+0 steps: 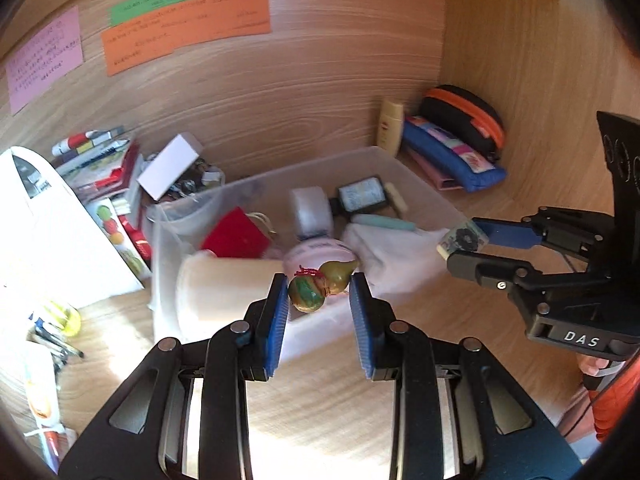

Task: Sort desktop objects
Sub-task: 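Carry the coaster and gourd charm into the clear box and release both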

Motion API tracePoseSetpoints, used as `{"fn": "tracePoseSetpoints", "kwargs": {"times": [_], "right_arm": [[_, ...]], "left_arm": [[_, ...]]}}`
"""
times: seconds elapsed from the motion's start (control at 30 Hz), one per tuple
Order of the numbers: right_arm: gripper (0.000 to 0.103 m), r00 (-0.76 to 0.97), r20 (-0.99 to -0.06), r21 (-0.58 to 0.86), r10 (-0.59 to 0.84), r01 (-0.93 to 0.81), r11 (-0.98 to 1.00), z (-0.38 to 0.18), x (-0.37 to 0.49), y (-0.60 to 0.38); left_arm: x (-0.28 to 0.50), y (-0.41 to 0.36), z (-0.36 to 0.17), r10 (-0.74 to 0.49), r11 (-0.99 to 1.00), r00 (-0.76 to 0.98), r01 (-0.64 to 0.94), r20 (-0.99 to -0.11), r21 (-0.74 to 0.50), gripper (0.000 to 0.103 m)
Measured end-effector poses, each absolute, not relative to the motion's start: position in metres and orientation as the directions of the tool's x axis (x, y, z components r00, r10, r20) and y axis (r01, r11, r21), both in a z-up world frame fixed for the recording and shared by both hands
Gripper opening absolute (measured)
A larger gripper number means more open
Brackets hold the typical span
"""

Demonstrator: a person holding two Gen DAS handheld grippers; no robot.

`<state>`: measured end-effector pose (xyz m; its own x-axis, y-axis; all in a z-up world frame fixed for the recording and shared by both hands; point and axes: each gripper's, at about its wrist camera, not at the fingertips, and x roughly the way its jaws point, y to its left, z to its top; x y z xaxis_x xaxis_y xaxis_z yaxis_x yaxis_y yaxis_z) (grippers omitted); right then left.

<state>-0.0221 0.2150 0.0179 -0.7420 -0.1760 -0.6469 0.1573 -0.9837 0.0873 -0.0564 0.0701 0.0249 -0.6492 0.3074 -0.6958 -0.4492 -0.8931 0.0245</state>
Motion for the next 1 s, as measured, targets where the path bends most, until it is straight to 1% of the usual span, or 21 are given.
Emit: {"fn": "tracePoseSetpoints", "kwargs": {"times": [0.1, 0.2, 0.43, 0.5, 0.67, 0.9, 0.93, 1.0], "right_arm": [[0.034, -0.734, -0.654, 0.093, -0.182, 0.161, -0.983, 0.018, -0.039, 0.212], [0.034, -0.730, -0.660, 0.081, -0.178, 0.167, -0.983, 0.017, -0.052, 0.208], [0.034, -0.702, -0.693, 0.066, -0.163, 0.164, -0.984, 0.004, -0.071, 0.200], [0.034, -0.697, -0.698, 0.069, -0.164, 0.163, -0.984, 0.002, -0.073, 0.201], [0.034, -0.698, -0.699, 0.058, -0.155, 0.162, -0.985, 0.003, -0.072, 0.201], [0.035, -0.696, -0.702, 0.056, -0.150, 0.156, -0.986, 0.006, -0.071, 0.201], [0.035, -0.697, -0.701, 0.054, -0.150, 0.158, -0.986, 0.007, -0.071, 0.202], [0.040, -0.703, -0.697, 0.047, -0.142, 0.153, -0.987, 0.010, -0.068, 0.201]], "left_arm": [[-0.068, 0.068, 0.020, 0.289, -0.900, -0.648, -0.434, -0.705, 0.030, 0.031], [-0.071, 0.067, 0.018, 0.287, -0.899, -0.659, -0.435, -0.695, 0.041, 0.031], [-0.076, 0.076, 0.015, 0.322, -0.879, -0.656, -0.475, -0.682, 0.042, 0.031], [-0.077, 0.078, 0.014, 0.335, -0.871, -0.650, -0.490, -0.682, 0.040, 0.034], [-0.073, 0.079, 0.014, 0.341, -0.860, -0.652, -0.507, -0.678, 0.056, 0.048], [-0.075, 0.073, 0.020, 0.349, -0.867, -0.644, -0.498, -0.681, 0.027, 0.048], [-0.075, 0.072, 0.022, 0.351, -0.867, -0.645, -0.497, -0.679, 0.023, 0.048], [-0.073, 0.070, 0.025, 0.350, -0.871, -0.653, -0.490, -0.671, 0.022, 0.049]]}}
